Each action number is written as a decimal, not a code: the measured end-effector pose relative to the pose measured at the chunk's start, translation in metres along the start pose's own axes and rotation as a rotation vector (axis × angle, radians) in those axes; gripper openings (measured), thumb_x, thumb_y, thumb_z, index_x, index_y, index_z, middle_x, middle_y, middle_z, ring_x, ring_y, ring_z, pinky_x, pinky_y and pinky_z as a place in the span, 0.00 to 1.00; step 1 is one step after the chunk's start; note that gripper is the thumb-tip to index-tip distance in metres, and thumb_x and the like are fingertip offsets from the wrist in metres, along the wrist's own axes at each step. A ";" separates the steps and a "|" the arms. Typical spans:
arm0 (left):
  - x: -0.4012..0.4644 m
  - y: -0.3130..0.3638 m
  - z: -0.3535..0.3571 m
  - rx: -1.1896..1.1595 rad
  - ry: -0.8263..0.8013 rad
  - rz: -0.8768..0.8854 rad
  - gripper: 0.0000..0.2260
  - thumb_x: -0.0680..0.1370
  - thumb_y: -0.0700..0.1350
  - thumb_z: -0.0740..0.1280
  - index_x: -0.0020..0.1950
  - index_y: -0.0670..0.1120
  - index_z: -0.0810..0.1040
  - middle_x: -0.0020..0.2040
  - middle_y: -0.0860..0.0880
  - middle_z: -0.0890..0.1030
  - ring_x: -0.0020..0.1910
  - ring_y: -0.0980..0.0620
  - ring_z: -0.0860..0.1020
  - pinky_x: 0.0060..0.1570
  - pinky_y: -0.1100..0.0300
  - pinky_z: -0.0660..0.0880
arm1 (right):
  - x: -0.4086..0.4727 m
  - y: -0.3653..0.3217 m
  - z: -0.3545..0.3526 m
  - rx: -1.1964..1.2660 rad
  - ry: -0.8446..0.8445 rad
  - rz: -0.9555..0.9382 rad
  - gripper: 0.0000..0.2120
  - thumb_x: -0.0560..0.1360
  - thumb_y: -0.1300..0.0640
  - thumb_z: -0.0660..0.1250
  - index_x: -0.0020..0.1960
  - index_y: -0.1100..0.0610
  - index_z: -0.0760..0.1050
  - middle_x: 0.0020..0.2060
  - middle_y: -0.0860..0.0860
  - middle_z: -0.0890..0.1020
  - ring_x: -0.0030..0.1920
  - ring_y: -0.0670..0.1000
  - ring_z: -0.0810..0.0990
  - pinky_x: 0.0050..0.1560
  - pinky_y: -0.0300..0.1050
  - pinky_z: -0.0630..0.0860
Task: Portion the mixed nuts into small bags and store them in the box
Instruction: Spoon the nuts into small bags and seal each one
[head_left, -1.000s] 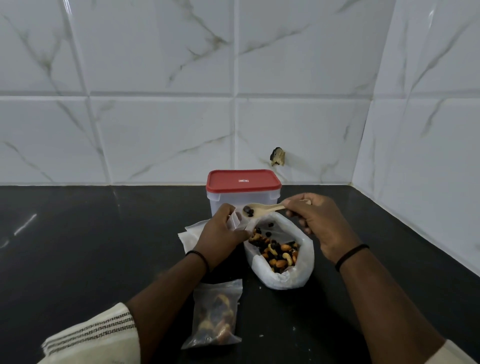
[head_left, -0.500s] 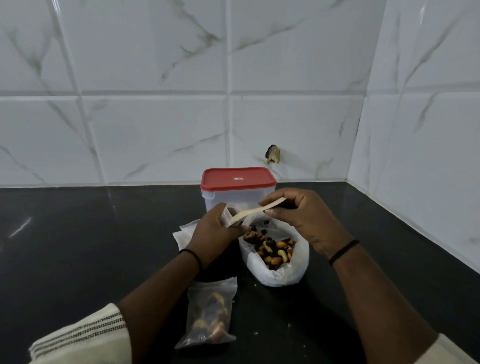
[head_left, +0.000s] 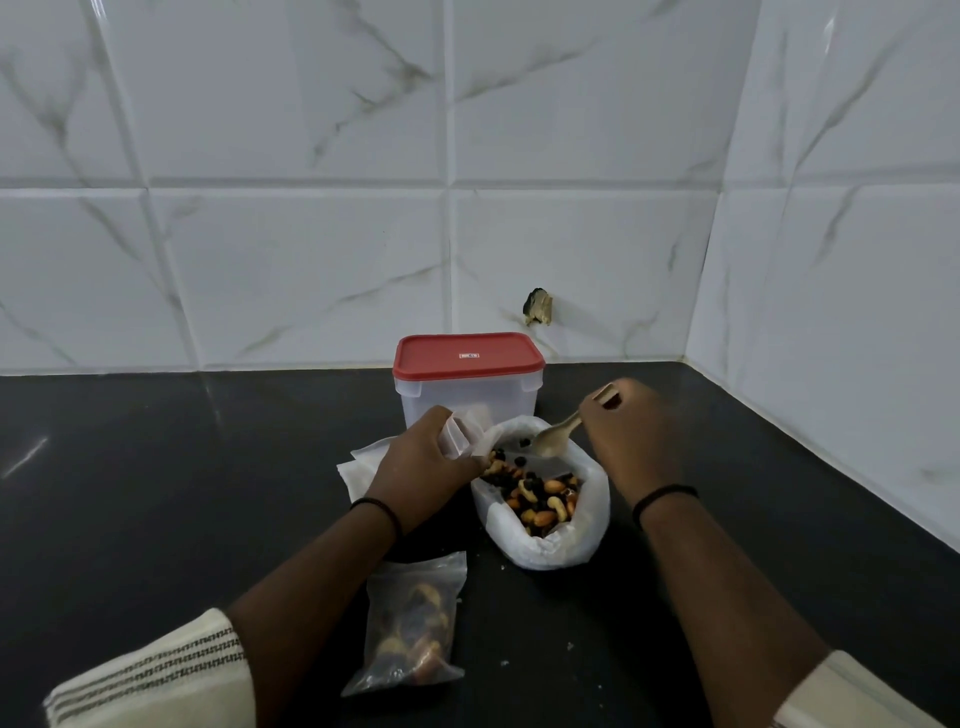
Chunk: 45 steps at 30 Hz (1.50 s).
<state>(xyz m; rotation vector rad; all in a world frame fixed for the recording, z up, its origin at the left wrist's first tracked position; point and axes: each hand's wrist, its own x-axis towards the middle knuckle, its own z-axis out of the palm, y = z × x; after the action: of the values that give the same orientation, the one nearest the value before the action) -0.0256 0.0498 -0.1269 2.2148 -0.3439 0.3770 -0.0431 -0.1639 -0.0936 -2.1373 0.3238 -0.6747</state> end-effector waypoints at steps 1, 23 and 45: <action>0.000 -0.001 0.001 0.022 -0.010 0.002 0.13 0.72 0.49 0.74 0.51 0.50 0.74 0.43 0.53 0.80 0.41 0.57 0.78 0.40 0.61 0.75 | -0.001 0.001 0.002 -0.083 0.000 -0.016 0.07 0.75 0.53 0.65 0.40 0.54 0.74 0.35 0.49 0.79 0.36 0.50 0.77 0.32 0.42 0.68; 0.002 -0.002 0.002 0.036 -0.071 0.009 0.14 0.73 0.47 0.74 0.55 0.49 0.73 0.48 0.51 0.80 0.44 0.55 0.78 0.39 0.65 0.71 | 0.001 -0.001 0.004 0.145 -0.397 0.222 0.04 0.68 0.58 0.64 0.38 0.59 0.74 0.28 0.52 0.84 0.39 0.54 0.86 0.38 0.46 0.71; 0.002 -0.002 0.003 0.021 -0.037 0.000 0.14 0.71 0.50 0.74 0.51 0.50 0.73 0.44 0.53 0.80 0.42 0.55 0.78 0.40 0.62 0.73 | -0.001 -0.013 -0.016 0.501 -0.358 0.375 0.09 0.72 0.60 0.64 0.33 0.59 0.75 0.27 0.52 0.77 0.22 0.45 0.62 0.20 0.35 0.56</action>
<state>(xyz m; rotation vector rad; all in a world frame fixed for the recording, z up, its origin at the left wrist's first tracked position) -0.0228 0.0485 -0.1288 2.2449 -0.3620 0.3415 -0.0531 -0.1659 -0.0763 -1.6153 0.3080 -0.1268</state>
